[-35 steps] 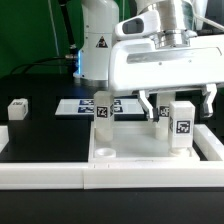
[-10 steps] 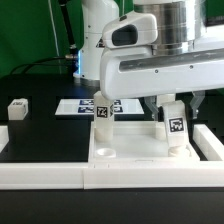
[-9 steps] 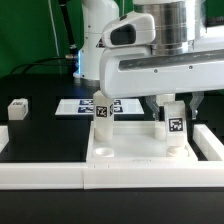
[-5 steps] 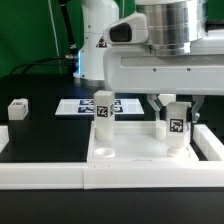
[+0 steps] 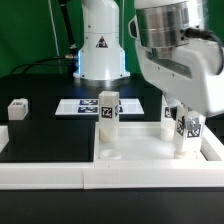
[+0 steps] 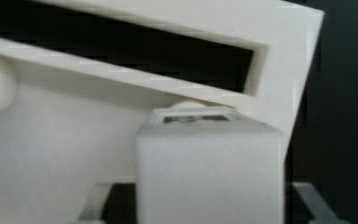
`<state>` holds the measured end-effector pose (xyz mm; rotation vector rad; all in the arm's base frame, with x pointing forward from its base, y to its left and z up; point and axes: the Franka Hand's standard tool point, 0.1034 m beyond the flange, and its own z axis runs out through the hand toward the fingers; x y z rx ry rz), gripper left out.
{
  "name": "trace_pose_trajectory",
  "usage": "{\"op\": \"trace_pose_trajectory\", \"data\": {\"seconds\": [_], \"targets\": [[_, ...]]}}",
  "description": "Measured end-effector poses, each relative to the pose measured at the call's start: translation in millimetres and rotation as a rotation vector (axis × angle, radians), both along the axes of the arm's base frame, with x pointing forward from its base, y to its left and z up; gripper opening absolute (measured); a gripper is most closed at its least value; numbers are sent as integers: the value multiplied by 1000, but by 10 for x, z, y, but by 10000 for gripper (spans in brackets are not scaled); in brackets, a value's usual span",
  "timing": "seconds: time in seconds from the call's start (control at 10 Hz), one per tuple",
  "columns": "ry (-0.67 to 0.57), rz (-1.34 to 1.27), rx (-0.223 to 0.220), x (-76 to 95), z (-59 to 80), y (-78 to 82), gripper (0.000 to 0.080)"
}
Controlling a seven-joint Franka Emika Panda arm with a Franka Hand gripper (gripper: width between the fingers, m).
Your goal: Assemble square table
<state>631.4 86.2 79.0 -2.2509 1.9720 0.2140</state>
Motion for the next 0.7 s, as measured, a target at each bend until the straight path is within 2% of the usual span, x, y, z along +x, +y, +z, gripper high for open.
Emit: {"op": "trace_pose_trajectory", "data": {"seconds": [0.2, 0.3, 0.4, 0.5, 0.6, 0.7], "targets": [[27, -146, -2, 4, 5, 14, 291], [23, -124, -2, 2, 3, 14, 360], [20, -103, -2, 0, -2, 13, 360], [11, -33, -13, -8, -2, 19, 494], [-17, 155, -39, -23, 3, 77, 613], [-61, 337, -59, -5, 4, 127, 613]]}}
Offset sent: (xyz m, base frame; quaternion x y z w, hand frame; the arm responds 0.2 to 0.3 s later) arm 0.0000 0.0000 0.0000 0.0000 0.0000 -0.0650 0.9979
